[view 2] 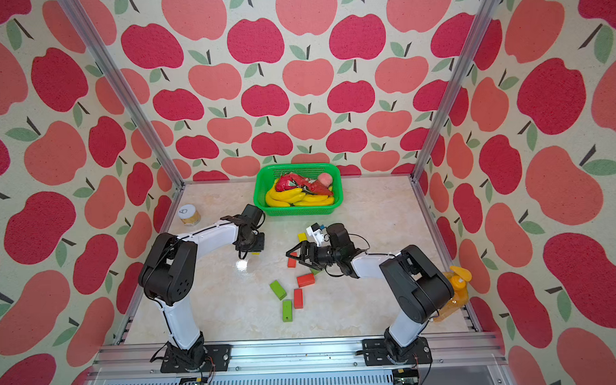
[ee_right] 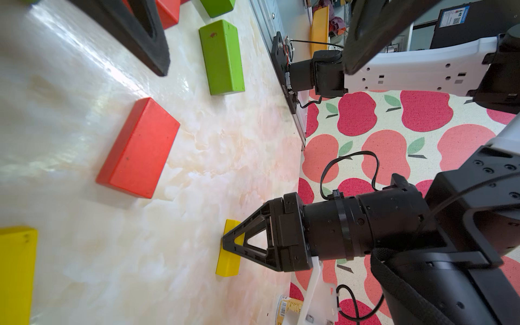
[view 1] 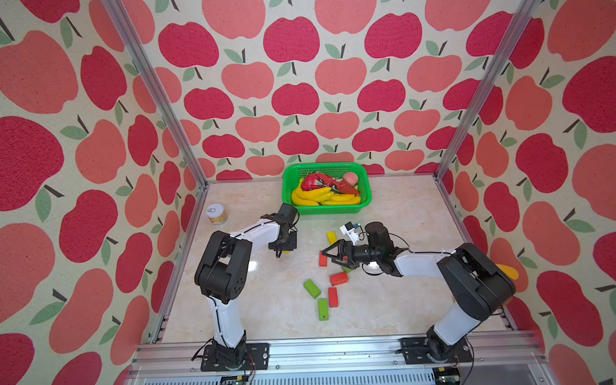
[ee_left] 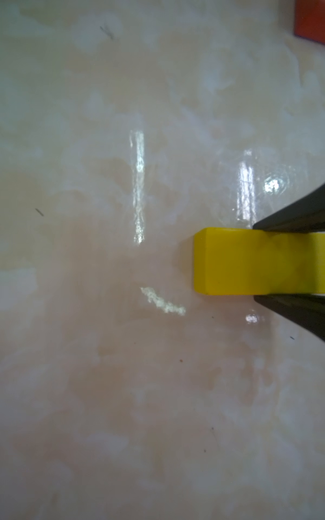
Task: Assemble the letter k with building blocks
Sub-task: Place the building block at the center of the board.
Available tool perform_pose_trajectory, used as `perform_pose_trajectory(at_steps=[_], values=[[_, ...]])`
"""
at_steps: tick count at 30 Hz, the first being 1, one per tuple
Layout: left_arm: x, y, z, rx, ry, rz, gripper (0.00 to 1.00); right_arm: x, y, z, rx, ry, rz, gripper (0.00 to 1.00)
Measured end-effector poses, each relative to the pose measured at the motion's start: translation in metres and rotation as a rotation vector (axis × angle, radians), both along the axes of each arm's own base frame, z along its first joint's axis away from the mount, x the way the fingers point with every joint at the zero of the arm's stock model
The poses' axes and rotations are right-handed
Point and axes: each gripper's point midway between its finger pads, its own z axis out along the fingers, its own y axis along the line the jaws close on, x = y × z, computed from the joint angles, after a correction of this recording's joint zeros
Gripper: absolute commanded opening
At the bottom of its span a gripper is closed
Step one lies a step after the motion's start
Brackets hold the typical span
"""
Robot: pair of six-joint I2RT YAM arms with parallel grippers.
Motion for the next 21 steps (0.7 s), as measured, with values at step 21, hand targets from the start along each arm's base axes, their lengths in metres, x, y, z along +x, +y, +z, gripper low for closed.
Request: perform_pose_trajectory(at_steps=[21], values=[[0.0028, 0.0026, 0.0018, -0.002, -0.004, 0.008, 0.29, 0.0039, -0.0053, -0.0025, -0.035, -0.003, -0.017, 0.99]])
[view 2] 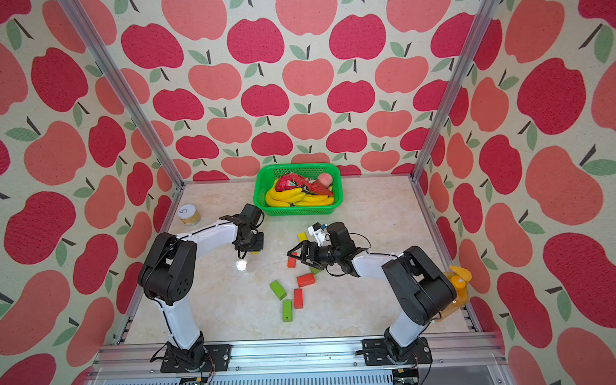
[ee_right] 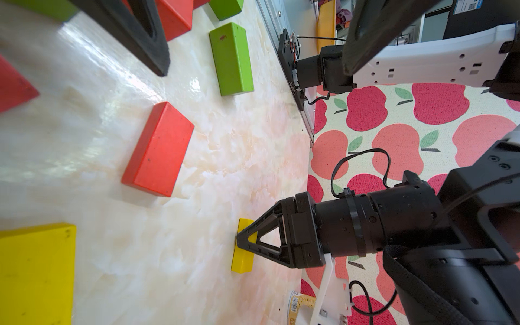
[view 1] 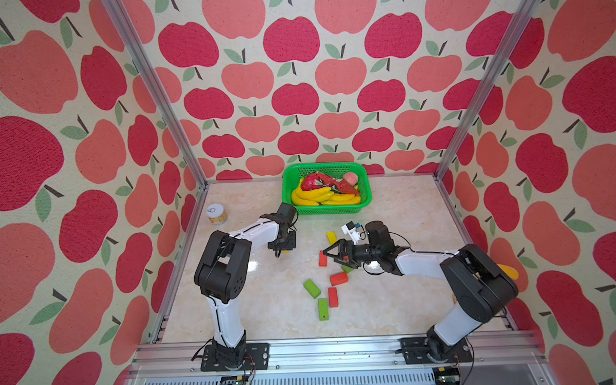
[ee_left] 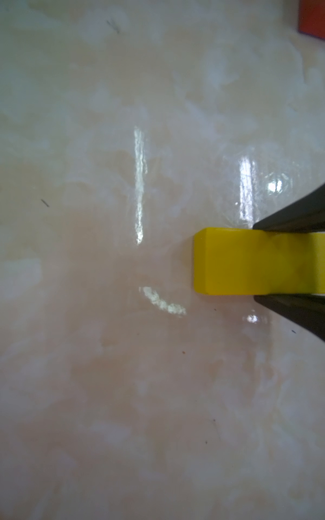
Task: Assemble the letter k with building blocks
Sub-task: Place the building block at the center of the board.
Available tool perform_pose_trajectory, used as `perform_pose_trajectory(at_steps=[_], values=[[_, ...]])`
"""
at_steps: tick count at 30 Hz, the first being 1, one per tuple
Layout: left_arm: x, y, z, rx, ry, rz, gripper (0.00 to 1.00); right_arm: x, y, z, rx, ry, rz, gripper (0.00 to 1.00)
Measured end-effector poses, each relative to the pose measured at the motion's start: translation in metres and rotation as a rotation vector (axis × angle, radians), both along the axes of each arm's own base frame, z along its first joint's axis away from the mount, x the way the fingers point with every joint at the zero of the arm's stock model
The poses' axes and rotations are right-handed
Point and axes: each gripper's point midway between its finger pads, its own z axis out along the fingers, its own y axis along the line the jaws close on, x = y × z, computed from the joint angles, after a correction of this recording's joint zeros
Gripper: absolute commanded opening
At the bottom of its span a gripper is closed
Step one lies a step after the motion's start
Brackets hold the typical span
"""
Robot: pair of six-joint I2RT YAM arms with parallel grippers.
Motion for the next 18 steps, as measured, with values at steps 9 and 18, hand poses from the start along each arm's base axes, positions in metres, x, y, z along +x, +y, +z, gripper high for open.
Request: perform_pose_trajectory(at_steps=[9, 18], values=[[0.004, 0.0, 0.004, -0.001, -0.011, 0.003, 0.36, 0.001, -0.001, 0.0, 0.0, 0.0, -0.003, 0.99], [0.012, 0.003, 0.007, -0.001, -0.022, 0.017, 0.36, 0.001, -0.001, 0.0, 0.0, 0.0, -0.003, 0.99]])
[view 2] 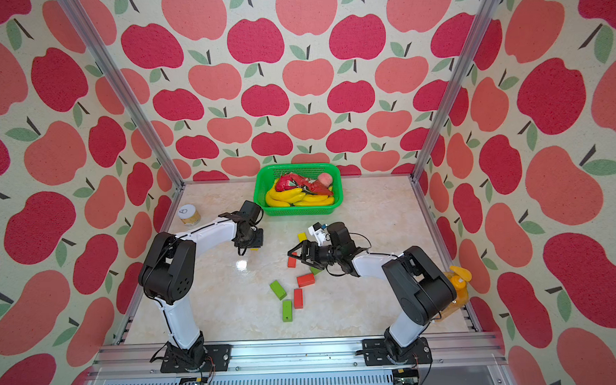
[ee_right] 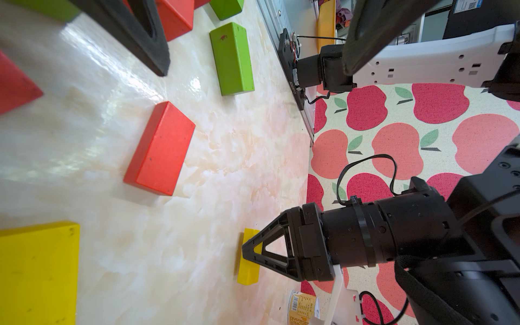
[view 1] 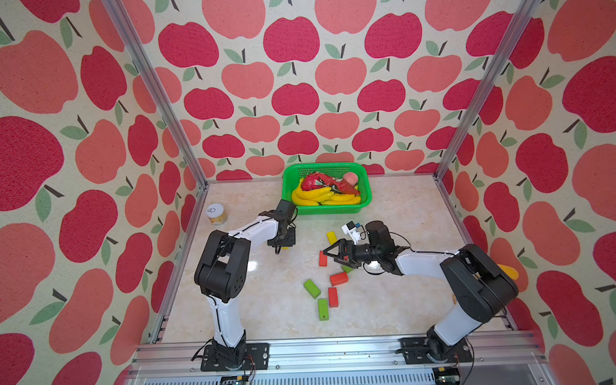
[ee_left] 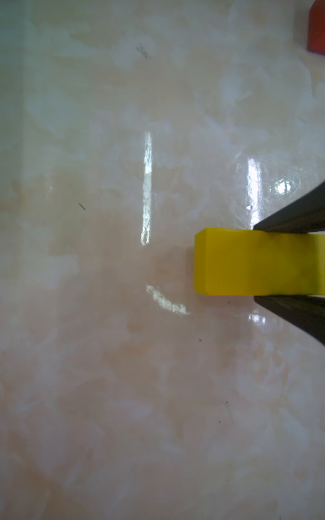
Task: Assemble the letter k with building blocks
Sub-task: Place the building block at the center of the board.
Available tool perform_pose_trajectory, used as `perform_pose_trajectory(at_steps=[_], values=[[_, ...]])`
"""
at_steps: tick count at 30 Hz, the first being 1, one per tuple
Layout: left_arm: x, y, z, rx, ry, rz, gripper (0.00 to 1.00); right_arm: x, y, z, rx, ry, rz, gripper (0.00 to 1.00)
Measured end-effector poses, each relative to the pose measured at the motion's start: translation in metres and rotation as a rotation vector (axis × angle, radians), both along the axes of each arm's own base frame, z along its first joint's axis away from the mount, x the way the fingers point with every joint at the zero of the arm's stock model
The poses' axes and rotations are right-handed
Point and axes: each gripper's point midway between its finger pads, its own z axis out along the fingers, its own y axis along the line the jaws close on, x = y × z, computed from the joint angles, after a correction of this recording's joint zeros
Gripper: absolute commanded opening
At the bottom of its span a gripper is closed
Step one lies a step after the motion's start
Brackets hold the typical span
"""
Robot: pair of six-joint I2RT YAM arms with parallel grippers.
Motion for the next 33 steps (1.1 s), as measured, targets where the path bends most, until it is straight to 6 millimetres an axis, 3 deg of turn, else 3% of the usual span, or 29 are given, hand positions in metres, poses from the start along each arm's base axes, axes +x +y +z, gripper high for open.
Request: perform_pose_trajectory(at_steps=[9, 19, 33], values=[[0.0033, 0.0092, -0.0096, -0.007, 0.023, 0.029, 0.37, 0.0005, -0.0004, 0.0, 0.0, 0.0, -0.002, 0.99], [0.0074, 0.0092, -0.0099, -0.005, 0.02, 0.028, 0.57, 0.0006, -0.0005, 0.0, 0.0, 0.0, -0.002, 0.99], [0.0081, 0.0103, -0.0065, -0.001, 0.01, 0.031, 0.57, 0.0035, -0.0028, 0.0001, 0.0, 0.001, -0.011, 0.99]])
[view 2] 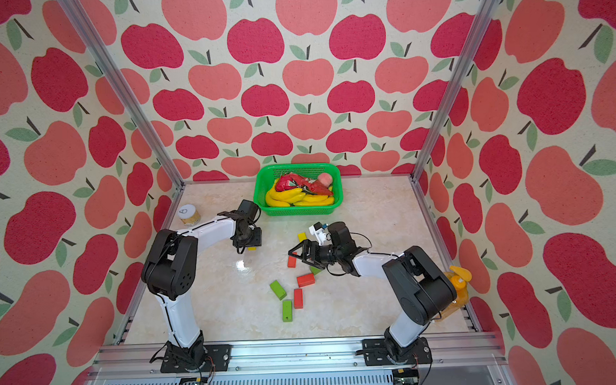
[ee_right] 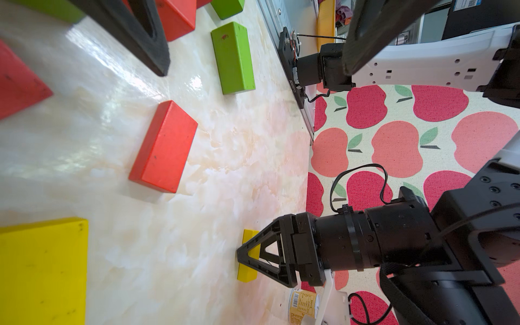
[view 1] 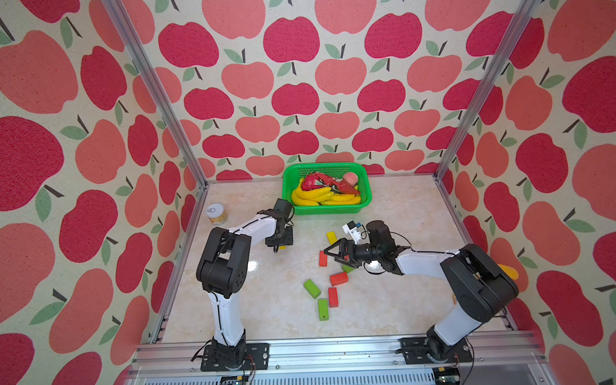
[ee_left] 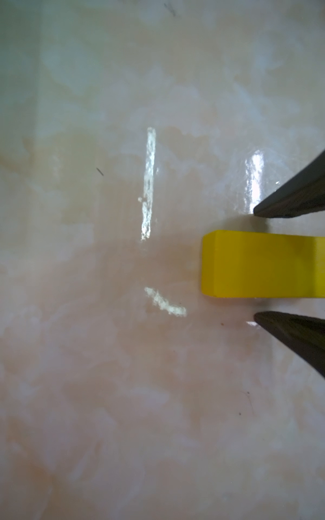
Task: Assemble the letter k with building blocks
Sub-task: Place the building block at the center of the board, then pick up the building block from the center of the board.
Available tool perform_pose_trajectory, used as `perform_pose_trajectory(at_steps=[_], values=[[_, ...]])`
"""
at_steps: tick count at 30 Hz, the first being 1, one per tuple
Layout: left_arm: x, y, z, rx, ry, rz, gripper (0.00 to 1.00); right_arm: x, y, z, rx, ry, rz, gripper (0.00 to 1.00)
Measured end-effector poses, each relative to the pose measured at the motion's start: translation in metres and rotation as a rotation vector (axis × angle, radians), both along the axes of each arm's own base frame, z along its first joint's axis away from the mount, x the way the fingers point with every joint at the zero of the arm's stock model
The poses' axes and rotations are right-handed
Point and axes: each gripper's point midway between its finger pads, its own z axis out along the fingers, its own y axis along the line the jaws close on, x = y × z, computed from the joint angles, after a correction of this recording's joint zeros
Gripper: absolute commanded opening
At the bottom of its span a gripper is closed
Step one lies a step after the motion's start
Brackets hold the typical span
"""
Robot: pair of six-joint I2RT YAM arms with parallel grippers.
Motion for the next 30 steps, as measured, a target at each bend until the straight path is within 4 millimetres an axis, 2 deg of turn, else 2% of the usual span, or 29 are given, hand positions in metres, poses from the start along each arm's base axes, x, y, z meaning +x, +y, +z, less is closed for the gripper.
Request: perform_pose_trajectory(at_steps=[3, 7, 11, 14, 18, 22, 26, 30], values=[[-0.002, 0.0, 0.011, -0.009, -0.023, 0.0, 0.59, 0.001, -0.001, 0.0, 0.0, 0.0, -0.002, 0.99], [-0.002, -0.005, 0.039, -0.034, -0.087, -0.014, 0.66, 0.002, -0.002, 0.002, 0.004, -0.002, -0.005, 0.99], [-0.006, -0.023, 0.065, -0.06, -0.146, -0.057, 0.75, 0.009, -0.008, 0.005, 0.011, -0.008, -0.025, 0.99], [-0.012, -0.04, 0.074, -0.077, -0.169, -0.093, 0.77, 0.014, -0.012, 0.008, 0.017, -0.013, -0.04, 0.99], [-0.02, -0.057, 0.075, -0.096, -0.171, -0.123, 0.78, 0.022, -0.021, 0.019, 0.029, -0.039, -0.065, 0.99], [-0.021, -0.064, 0.076, -0.117, -0.176, -0.113, 0.76, 0.034, -0.037, 0.035, 0.042, -0.077, -0.111, 0.99], [-0.02, -0.074, 0.068, -0.135, -0.154, -0.1, 0.76, 0.043, -0.057, 0.046, 0.046, -0.104, -0.164, 0.99], [-0.015, -0.095, 0.056, -0.162, -0.126, -0.086, 0.75, 0.049, -0.076, 0.052, 0.04, -0.11, -0.216, 0.99]])
